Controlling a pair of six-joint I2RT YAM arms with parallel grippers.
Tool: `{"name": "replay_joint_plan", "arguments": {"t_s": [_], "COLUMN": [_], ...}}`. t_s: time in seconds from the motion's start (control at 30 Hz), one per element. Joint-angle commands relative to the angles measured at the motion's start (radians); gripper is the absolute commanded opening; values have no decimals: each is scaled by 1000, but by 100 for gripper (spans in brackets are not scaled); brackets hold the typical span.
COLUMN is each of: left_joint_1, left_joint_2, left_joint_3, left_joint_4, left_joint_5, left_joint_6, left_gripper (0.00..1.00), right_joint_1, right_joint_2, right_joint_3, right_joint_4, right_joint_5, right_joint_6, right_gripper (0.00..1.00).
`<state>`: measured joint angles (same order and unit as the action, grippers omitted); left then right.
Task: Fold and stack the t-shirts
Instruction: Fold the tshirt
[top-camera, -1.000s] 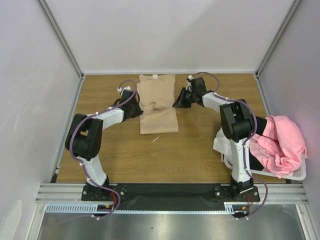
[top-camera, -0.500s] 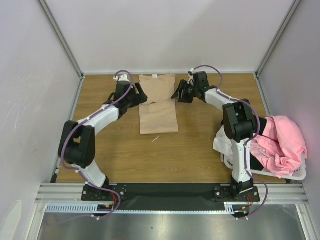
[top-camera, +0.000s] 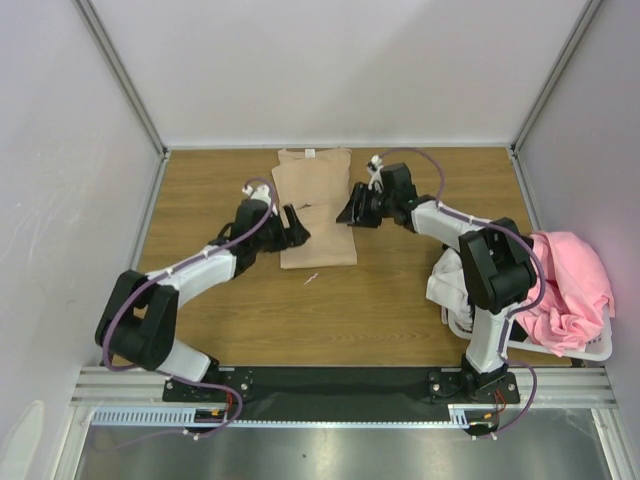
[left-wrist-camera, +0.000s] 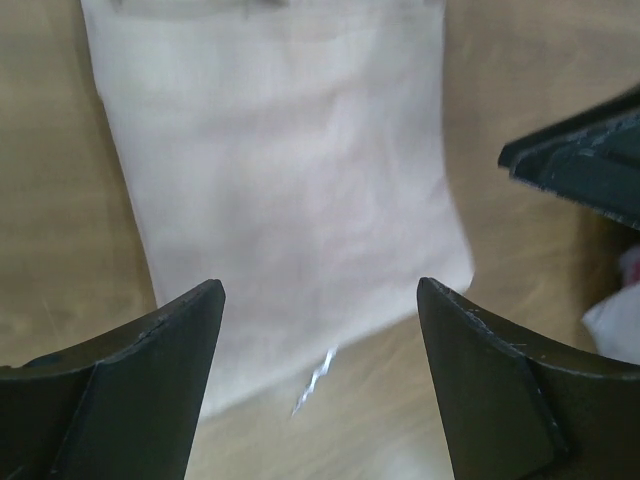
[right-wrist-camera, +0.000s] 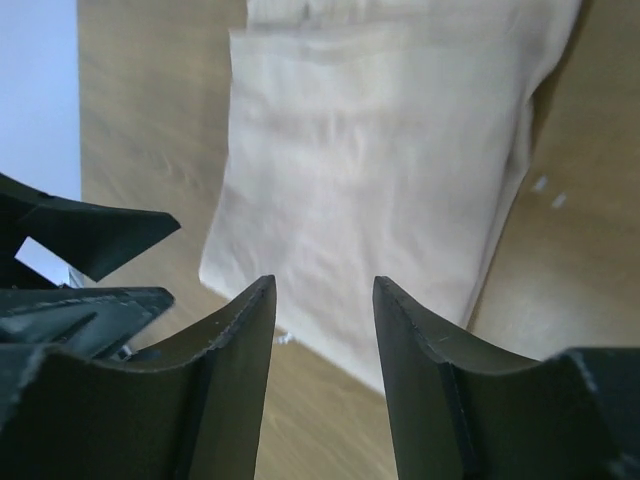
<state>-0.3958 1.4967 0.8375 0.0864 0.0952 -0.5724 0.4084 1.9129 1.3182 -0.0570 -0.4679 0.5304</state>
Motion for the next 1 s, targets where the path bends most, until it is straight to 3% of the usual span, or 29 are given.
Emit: {"name": "replay_joint_plan", "arguments": {"t_s": [0.0, 0.23, 0.47, 0.77, 0.87, 0.97], "left_joint_1": [-32, -54, -54, -54, -54, -54], "left_joint_2": [-107, -141, -32, -363, -397, -374], "left_joint_3": [-107, -271, -271, -333, -368, -440], "left_joint_4": [-1, 128, 125, 7, 67, 235], "left_joint_5": [-22, 2, -2, -90, -115, -39], "left_joint_6": [-27, -106, -127, -92, -70, -23], "left_gripper": [84, 83, 82, 90, 92, 93], "right_joint_1": [24, 44, 59, 66, 73, 76], "right_joint_2": [-73, -68, -31, -60, -71, -74], "right_joint_3": [-88, -171, -185, -160, -149, -152], "right_joint_4": [46, 106, 106, 68, 62, 62], "right_joint_5": [8, 2, 12, 15, 12, 8], "right_joint_6": [5, 14, 13, -1, -13, -29], "right_gripper": [49, 45, 43, 43, 42, 42]}}
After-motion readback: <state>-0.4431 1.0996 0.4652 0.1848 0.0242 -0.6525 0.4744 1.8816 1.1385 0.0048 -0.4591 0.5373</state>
